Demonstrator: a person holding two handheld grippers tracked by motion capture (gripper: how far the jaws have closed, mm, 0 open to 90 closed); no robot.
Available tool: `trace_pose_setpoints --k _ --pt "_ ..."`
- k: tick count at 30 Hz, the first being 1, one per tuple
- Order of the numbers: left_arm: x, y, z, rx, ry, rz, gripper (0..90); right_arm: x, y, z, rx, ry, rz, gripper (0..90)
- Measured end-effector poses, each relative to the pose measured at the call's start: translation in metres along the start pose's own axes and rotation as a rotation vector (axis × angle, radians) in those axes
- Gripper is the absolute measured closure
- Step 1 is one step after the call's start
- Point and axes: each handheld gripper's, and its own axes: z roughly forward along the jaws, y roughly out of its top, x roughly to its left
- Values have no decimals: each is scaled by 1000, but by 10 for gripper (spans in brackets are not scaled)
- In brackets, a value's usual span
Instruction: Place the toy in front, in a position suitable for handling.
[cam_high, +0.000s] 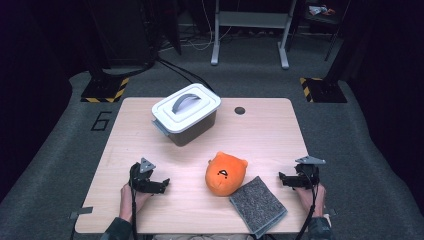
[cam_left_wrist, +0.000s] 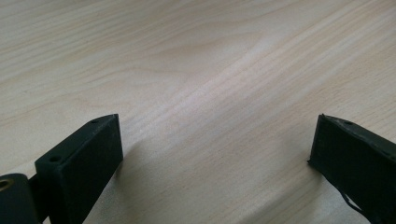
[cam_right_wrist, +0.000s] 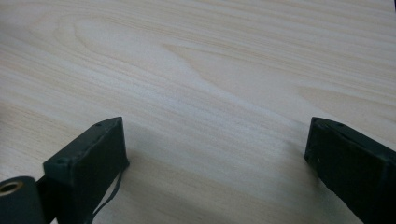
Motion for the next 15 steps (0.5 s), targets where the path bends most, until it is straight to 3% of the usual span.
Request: trace_pose_setpoints --k 7,11,15 --pt "0 0 0 3 -10 -9 10 7 2 -10 18 76 22 54" --pt "0 -1 0 7 -3 -8 10 25 3 -24 15 102 -14 59" --pt "0 -1 -1 10 2 -9 12 38 1 -40 -3 138 -14 64"
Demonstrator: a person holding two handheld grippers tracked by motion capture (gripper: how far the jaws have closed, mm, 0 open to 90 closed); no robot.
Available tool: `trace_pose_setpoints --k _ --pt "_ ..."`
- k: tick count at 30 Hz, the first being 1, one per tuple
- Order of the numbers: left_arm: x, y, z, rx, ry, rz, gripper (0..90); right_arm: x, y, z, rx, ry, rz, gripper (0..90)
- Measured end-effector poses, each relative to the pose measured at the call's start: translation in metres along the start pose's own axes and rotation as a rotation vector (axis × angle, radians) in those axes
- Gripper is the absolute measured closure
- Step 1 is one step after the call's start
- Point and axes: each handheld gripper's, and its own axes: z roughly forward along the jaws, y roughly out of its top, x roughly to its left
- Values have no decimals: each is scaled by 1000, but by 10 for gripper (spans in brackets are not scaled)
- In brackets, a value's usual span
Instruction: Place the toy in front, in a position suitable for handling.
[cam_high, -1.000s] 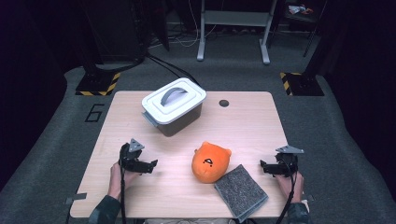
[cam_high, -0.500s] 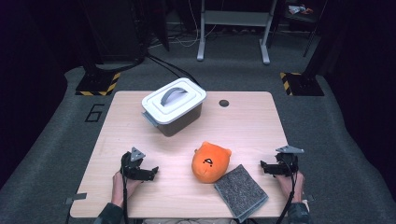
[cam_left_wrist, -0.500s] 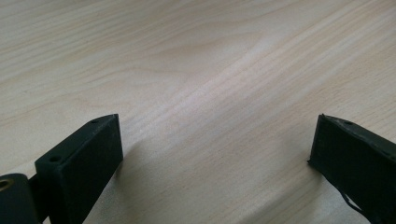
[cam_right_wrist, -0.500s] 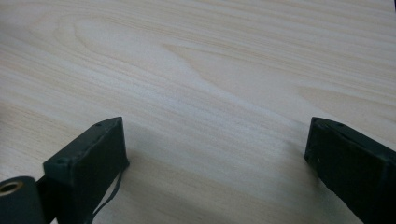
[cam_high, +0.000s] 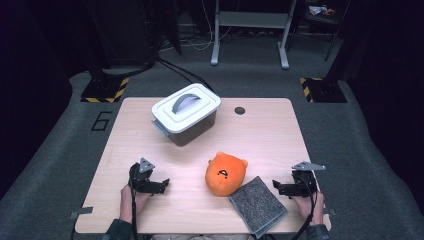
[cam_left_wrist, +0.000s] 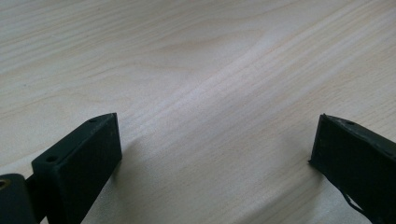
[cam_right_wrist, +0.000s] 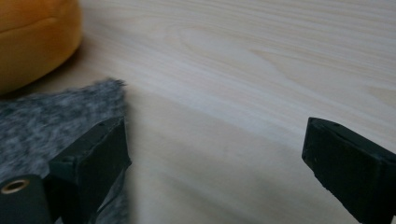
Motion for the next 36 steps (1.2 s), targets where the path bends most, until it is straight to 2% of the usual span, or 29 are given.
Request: trace_pose_setpoints --k 3,7,9,15,17,24,27,28,29,30,33,35,36 --pt "0 0 0 0 0 -1 13 14 -4 -8 2 15 -27 66" --pt "-1 0 0 -3 6 -15 13 34 -14 -14 10 68 -59 68" --pt "-1 -1 0 -9 9 -21 14 45 -20 -12 22 85 -96 69" --pt "-1 -1 0 -15 22 -28 16 66 -29 -5 65 117 -152 82" --pt "-1 -1 0 -15 23 -29 16 70 -31 -3 67 129 -164 88" --pt "-1 -1 0 -11 23 -31 17 75 -34 2 86 115 -196 116" --pt "-1 -1 0 -11 23 -31 16 76 -36 4 81 115 -186 139" --pt "-1 -1 0 -11 23 -31 16 76 -36 3 94 117 -182 147" --pt "-1 -1 0 -11 24 -31 16 75 -36 3 85 119 -208 154" --pt "-1 -1 0 -11 24 -30 16 76 -36 3 97 118 -203 166" --pt "-1 -1 0 -11 24 -32 16 75 -34 2 97 132 -235 233" --pt "-2 -1 0 -15 28 -37 17 75 -33 2 106 133 -230 272" --pt "-2 -1 0 -14 28 -37 17 75 -33 2 101 142 -245 293"
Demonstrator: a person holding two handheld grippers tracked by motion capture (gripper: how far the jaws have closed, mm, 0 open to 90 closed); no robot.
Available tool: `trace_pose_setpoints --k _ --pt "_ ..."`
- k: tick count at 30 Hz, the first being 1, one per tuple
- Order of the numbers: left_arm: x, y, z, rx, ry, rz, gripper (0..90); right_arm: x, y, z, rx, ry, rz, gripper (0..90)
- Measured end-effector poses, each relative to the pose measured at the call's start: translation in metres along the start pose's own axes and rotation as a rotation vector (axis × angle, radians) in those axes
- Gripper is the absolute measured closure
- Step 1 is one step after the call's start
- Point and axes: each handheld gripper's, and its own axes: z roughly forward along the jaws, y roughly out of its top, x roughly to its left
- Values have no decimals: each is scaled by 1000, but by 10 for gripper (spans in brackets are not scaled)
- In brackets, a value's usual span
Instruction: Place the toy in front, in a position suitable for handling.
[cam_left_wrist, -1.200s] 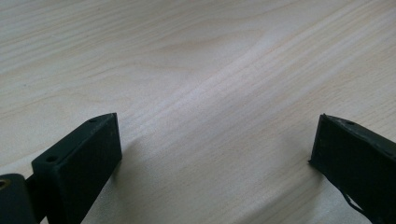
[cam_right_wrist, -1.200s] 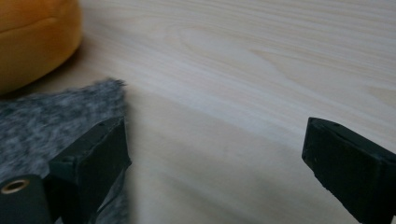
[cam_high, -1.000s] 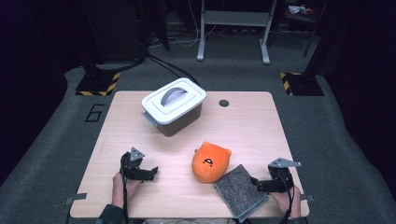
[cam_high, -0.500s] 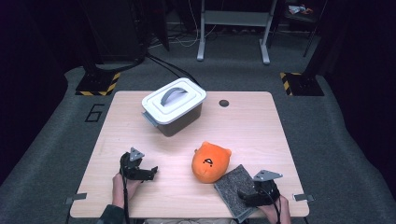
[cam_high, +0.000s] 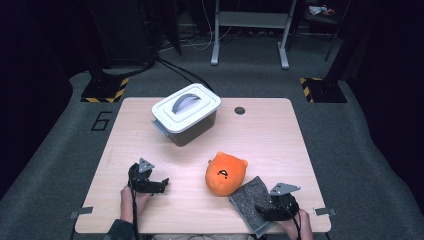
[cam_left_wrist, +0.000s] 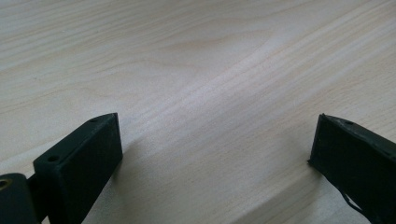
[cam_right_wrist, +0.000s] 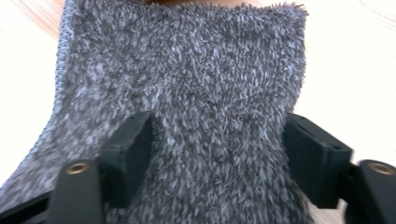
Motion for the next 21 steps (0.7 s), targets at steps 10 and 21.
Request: trace_pose_setpoints --k 10,21 --pt "1 0 0 1 -4 -2 22 -3 -2 -4 -23 0 16 538" --pt "1 0 0 1 -1 -2 24 -4 -2 -5 -20 2 29 633"
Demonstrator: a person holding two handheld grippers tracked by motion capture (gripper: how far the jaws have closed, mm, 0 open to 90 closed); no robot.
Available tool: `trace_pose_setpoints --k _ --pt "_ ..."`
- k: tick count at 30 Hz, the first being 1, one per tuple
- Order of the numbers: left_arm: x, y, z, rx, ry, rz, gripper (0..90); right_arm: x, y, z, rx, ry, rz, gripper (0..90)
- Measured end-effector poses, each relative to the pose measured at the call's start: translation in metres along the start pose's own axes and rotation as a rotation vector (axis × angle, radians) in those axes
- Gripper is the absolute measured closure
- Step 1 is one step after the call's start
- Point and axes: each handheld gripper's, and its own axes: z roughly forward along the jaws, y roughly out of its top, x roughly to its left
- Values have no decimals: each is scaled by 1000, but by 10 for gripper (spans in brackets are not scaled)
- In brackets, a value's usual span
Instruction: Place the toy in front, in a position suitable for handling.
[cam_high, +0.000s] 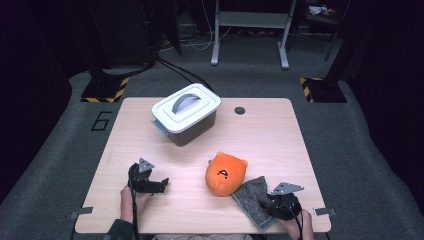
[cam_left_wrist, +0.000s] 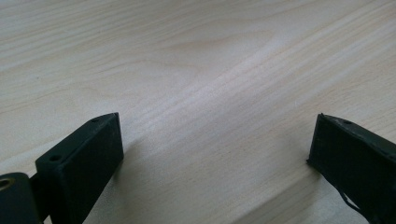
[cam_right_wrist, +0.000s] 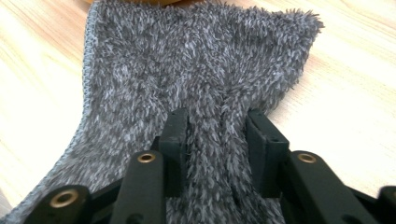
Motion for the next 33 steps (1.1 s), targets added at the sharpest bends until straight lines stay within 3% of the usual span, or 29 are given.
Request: trace_pose_setpoints --k 10,17,33 --pt "0 0 0 0 2 -1 26 0 -3 -1 -31 -5 21 719" --pt "0 0 0 2 7 -2 26 -5 -4 -7 -59 4 55 722" --pt "0 0 0 2 7 -2 26 -26 4 -39 -148 -108 97 720"
